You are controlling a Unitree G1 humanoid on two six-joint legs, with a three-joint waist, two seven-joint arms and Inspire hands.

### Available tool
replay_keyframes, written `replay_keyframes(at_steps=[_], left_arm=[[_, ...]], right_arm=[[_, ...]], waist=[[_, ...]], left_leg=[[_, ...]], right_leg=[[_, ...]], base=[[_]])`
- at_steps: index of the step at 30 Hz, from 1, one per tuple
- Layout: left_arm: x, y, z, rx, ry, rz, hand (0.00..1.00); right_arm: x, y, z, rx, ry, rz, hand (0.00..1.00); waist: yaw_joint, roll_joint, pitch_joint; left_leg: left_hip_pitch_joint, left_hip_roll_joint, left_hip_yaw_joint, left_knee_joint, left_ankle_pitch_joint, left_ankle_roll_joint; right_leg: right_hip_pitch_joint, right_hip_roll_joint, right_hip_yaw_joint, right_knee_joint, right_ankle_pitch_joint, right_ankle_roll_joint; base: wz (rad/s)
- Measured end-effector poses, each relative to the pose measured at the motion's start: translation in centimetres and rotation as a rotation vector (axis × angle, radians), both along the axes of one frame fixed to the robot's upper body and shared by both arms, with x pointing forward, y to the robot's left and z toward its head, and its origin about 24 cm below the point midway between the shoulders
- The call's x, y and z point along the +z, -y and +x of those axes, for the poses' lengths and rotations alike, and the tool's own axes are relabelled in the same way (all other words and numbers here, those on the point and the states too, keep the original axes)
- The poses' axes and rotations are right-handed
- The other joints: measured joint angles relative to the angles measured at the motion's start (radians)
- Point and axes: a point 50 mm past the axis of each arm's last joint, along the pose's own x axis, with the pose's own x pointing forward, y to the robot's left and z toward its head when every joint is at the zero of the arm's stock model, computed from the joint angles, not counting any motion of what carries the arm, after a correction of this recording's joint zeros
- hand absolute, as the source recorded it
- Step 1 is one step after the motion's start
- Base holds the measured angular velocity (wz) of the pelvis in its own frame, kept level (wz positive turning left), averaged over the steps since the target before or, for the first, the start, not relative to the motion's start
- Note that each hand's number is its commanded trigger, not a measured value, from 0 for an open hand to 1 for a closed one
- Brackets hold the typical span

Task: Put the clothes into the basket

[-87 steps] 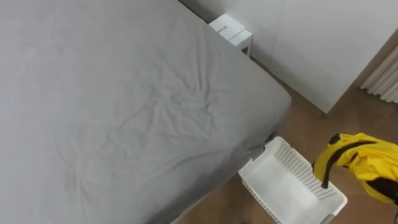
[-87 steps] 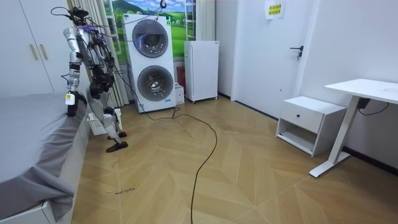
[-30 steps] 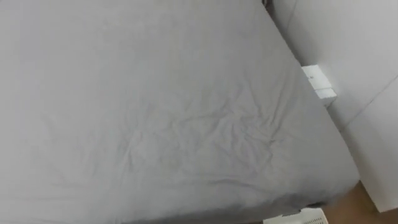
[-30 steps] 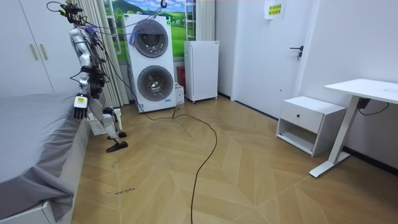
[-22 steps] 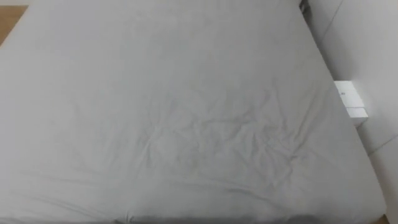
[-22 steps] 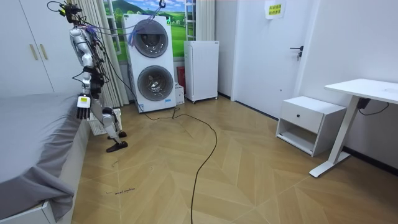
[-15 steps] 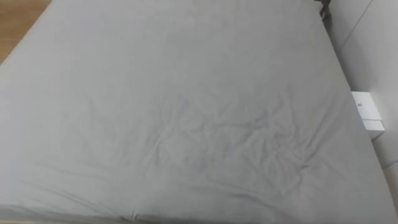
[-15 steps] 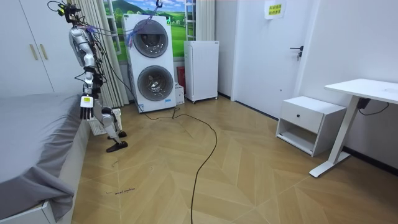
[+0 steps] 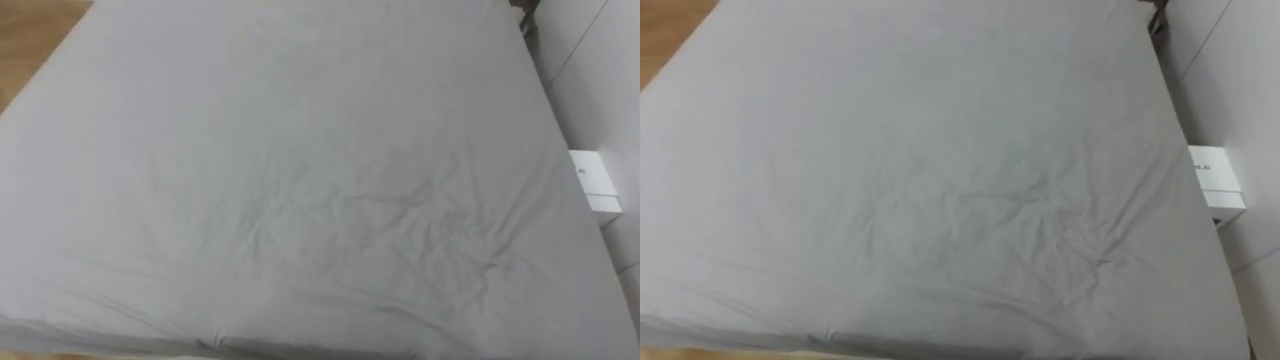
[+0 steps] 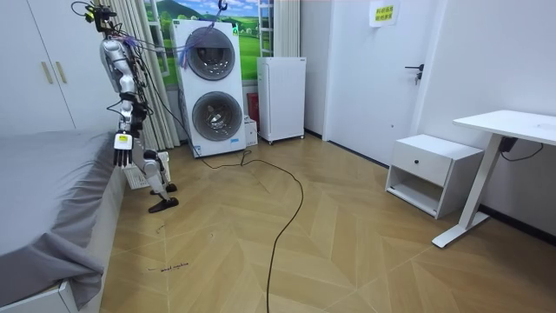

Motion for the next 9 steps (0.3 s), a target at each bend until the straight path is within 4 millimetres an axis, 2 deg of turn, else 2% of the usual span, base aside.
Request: replay_keyframes(at_steps=[4,9], left_arm=[[0.0,0.02,0.01,-0.001,0.0,0.0,0.0],[-0.03,0.09,-0.1,0.0,-0.002,-0.002,0.0]], right_arm=[[-0.01,-0.01,-0.05,0.0,-0.001,0.001,0.0],[-0.05,-0.02,-0.36,0.0,-0.007,0.008,0.0]], waist=[[0.0,0.001,-0.0045],[0.001,0.004,-0.0049]], left_leg=[[0.002,0.0,0.0,-0.001,0.0,0.0],[0.013,0.001,0.003,-0.003,0.0,0.0]], right_leg=[[0.001,0.0,0.0,0.0,0.0,0.0],[0.009,0.0,0.002,0.0,0.0,0.0]], base=[[0.0],[0.0]])
